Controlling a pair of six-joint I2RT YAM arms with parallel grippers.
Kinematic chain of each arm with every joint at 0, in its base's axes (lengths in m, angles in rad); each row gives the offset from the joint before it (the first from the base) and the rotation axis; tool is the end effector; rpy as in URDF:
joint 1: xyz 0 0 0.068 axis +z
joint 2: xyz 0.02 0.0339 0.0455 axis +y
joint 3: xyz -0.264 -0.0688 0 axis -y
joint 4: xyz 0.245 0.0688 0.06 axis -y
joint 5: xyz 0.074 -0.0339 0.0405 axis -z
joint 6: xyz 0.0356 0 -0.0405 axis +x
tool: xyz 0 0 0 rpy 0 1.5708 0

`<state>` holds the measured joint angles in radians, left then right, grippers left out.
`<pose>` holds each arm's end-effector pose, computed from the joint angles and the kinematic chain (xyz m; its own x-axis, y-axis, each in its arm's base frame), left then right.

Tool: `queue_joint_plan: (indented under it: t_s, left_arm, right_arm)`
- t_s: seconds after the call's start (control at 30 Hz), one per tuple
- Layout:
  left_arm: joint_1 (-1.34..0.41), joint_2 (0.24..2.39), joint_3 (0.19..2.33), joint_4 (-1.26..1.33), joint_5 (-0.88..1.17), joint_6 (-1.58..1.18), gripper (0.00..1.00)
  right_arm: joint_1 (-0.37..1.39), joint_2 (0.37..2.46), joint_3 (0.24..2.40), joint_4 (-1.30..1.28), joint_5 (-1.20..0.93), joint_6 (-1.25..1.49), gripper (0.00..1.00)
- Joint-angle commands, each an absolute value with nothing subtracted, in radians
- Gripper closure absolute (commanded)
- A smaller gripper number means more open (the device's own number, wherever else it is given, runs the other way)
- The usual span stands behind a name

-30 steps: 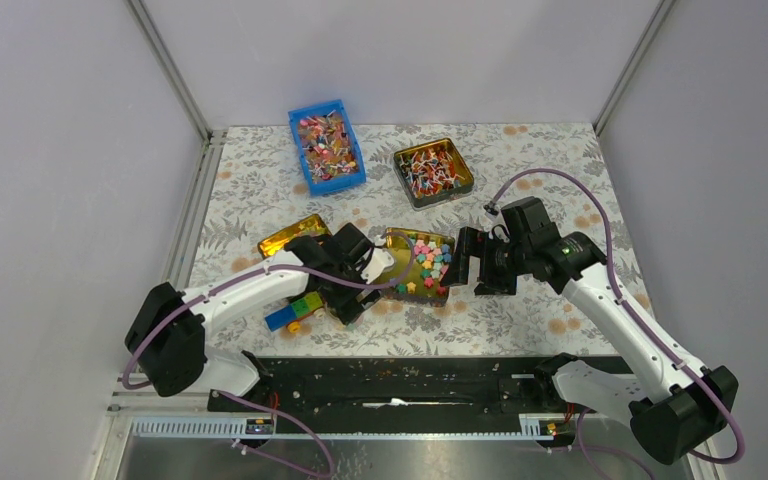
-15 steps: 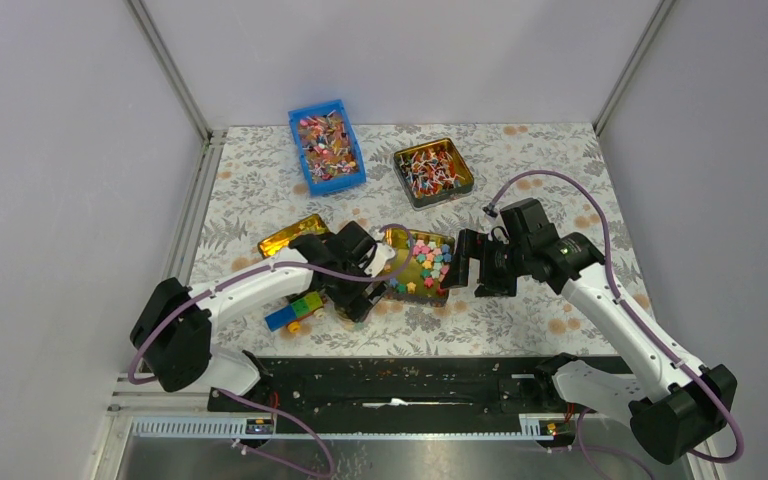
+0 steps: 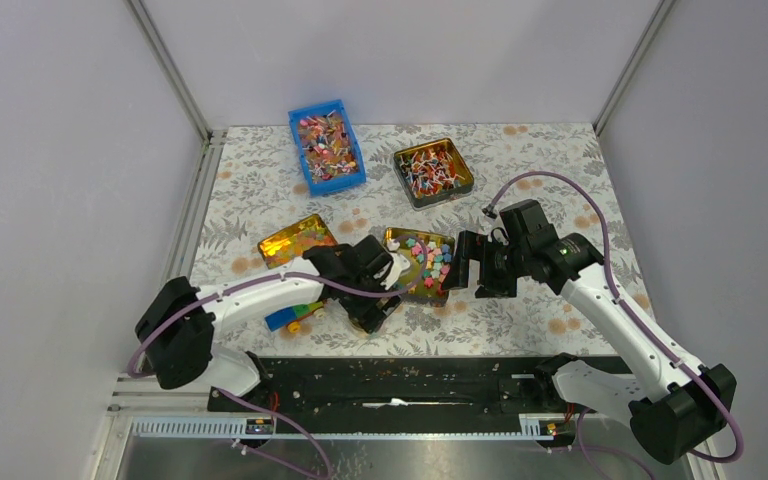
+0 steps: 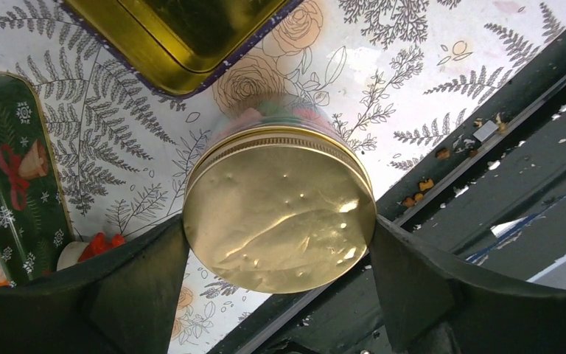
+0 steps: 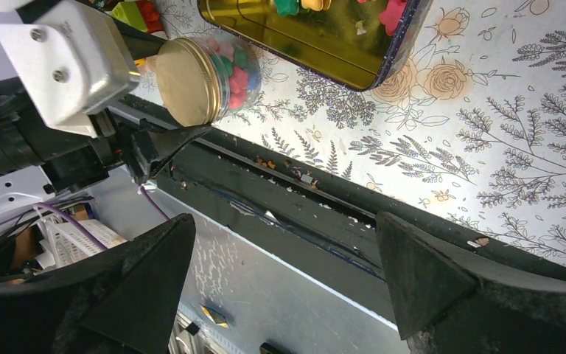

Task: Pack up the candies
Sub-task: Close the bottle lid on the packing bottle.

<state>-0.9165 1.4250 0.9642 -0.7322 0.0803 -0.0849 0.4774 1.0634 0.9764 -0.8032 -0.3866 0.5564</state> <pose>0.1609 -0.2145 0.2177 -0.6322 0.6854 -0.3612 0.7580 0.6436 -0.1056 0.1789 0.1076 0.2996 -0.9222 0.0737 -0.3796 -0.1757 0.7946 0.5812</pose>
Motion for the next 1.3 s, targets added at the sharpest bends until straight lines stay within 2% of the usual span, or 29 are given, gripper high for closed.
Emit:
queue_joint_plan:
  t_s: [0.0, 0.3, 0.53, 0.63, 0.67, 0.7, 0.73, 1.27]
  left_arm:
    - [-0.967, 1.463, 0.987, -0.730, 0.004, -0.121, 0.29]
    - [-1.031, 1.534, 0.995, -0.707, -0.030, -0.145, 0.26]
    - [-1.043, 1.471, 0.962, -0.672, -0.064, -0.185, 0.25]
    - [-1.043, 1.438, 0.944, -0.655, -0.072, -0.199, 0.19]
    - [-1.044, 1.428, 0.941, -0.651, -0.074, -0.201, 0.14]
    - [-1.043, 1.417, 0.936, -0.647, -0.074, -0.201, 0.05]
    - [-1.043, 1.401, 0.934, -0.645, -0.076, -0.201, 0.02]
    - [-1.037, 1.111, 0.864, -0.599, -0.053, -0.222, 0.01]
  right_arm:
    - [0.471, 1.051, 0.971, -0.804, -0.404, 0.541, 0.00]
    - [0.471, 1.014, 0.955, -0.804, -0.377, 0.550, 0.00]
    - [0.466, 0.978, 0.955, -0.804, -0.347, 0.555, 0.00]
    - [0.466, 0.981, 0.956, -0.804, -0.353, 0.555, 0.01]
    - [0.466, 0.981, 0.957, -0.805, -0.354, 0.555, 0.01]
    - [0.465, 0.980, 0.956, -0.805, -0.354, 0.555, 0.01]
    - [0.465, 0.980, 0.956, -0.805, -0.354, 0.555, 0.01]
    - [0.465, 1.010, 0.962, -0.803, -0.388, 0.546, 0.01]
